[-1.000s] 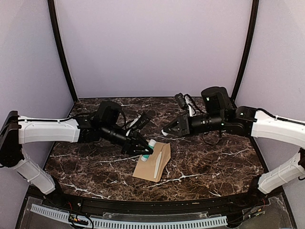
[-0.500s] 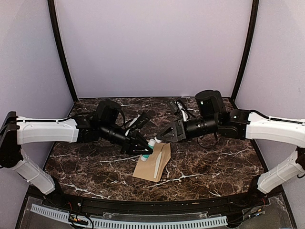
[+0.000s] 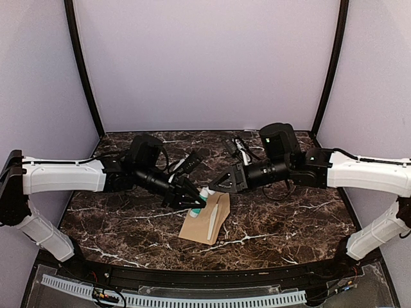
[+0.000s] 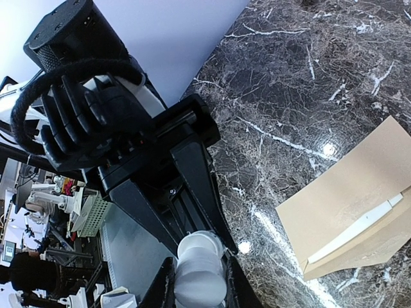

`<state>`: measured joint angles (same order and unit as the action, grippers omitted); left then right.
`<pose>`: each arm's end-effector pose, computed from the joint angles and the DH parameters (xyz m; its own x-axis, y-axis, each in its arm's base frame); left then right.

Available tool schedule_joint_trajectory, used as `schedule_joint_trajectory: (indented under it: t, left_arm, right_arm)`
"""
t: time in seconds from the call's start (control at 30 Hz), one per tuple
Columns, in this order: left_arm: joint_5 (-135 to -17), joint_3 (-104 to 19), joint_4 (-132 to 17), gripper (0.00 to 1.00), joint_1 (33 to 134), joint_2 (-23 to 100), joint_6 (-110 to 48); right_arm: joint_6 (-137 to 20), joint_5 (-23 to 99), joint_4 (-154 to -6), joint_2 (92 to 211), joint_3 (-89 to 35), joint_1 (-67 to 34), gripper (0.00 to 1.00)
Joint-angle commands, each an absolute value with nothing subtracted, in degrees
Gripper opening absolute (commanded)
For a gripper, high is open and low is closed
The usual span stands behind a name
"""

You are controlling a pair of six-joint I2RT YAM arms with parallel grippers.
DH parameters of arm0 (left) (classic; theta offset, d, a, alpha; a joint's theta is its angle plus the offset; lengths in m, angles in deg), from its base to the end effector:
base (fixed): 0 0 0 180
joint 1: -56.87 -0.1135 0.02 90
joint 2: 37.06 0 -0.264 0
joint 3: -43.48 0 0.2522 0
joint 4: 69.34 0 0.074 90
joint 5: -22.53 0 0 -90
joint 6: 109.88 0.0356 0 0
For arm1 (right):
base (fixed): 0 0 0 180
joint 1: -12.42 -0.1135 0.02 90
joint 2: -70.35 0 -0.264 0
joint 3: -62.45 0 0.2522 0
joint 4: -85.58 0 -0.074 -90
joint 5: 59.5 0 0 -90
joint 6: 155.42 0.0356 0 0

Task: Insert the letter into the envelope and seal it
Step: Screw the solid glue.

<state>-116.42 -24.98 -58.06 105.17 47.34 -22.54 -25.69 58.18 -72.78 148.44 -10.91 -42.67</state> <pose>0.1950 -0.2593 0.2624 -0.3474 0.3441 -0.8723 0.9213 -0.0479 -0.3858 0.1647 0.2648 0.3041 -0.8119 -0.1743 -0.5572 -0.5792 0.3601 0.7313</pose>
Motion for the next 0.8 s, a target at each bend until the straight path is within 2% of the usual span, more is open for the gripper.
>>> schedule_joint_trajectory:
  t: [0.0, 0.77]
  left_arm:
    - [-117.9, -24.9, -59.1, 0.00, 105.5, 45.4, -22.6]
    - [-119.0, -25.3, -58.9, 0.00, 105.5, 46.0, -22.7]
  right_arm:
    - [-25.3, 59.6, -76.2, 148.9, -11.7, -43.2, 0.15]
    - [-26.6, 64.8, -76.0, 151.9, -13.4, -44.3, 0.14]
